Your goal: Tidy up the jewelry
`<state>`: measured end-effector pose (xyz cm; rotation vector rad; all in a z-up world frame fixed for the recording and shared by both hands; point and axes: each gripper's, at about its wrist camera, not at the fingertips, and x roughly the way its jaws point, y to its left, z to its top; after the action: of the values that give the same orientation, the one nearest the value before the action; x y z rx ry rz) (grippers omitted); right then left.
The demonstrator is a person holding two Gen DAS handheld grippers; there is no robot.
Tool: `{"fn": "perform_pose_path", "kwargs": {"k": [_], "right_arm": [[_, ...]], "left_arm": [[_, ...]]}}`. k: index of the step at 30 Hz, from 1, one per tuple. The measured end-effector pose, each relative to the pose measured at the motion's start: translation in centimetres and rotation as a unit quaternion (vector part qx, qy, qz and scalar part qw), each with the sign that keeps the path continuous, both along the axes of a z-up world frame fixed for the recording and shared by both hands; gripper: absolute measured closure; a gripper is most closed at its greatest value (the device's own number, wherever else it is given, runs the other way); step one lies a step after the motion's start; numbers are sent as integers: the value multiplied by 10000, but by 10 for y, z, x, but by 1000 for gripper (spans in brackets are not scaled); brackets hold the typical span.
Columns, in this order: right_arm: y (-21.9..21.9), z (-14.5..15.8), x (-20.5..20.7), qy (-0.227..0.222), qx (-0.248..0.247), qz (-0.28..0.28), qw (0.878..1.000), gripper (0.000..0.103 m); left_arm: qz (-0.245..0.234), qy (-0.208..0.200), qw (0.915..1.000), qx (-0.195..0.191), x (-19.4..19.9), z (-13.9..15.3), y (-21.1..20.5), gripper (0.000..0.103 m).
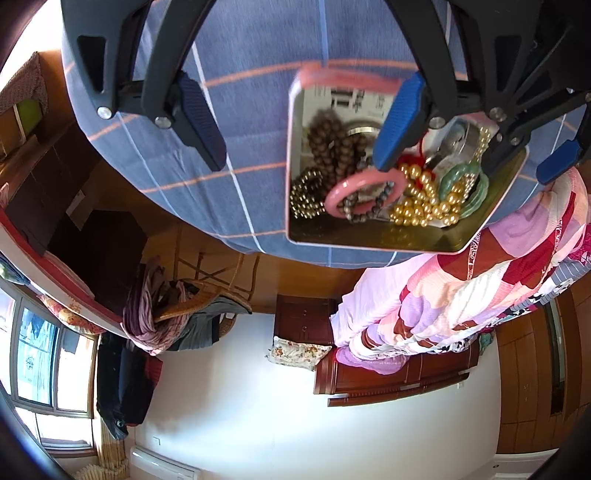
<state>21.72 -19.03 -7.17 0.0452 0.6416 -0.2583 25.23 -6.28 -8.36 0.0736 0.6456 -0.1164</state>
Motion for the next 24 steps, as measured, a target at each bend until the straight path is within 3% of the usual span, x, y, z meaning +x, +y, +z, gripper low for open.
{"fn": "perform_pose_path", "kwargs": {"k": [11, 24], "right_arm": [[13, 1, -46, -34, -6, 59, 10000, 19], [13, -5, -85, -82, 175, 38, 9998, 18]], "left_arm": [[-17, -123, 9999, 119, -54, 9, 11, 34], [13, -135, 9998, 162, -91, 5, 19, 34]]}}
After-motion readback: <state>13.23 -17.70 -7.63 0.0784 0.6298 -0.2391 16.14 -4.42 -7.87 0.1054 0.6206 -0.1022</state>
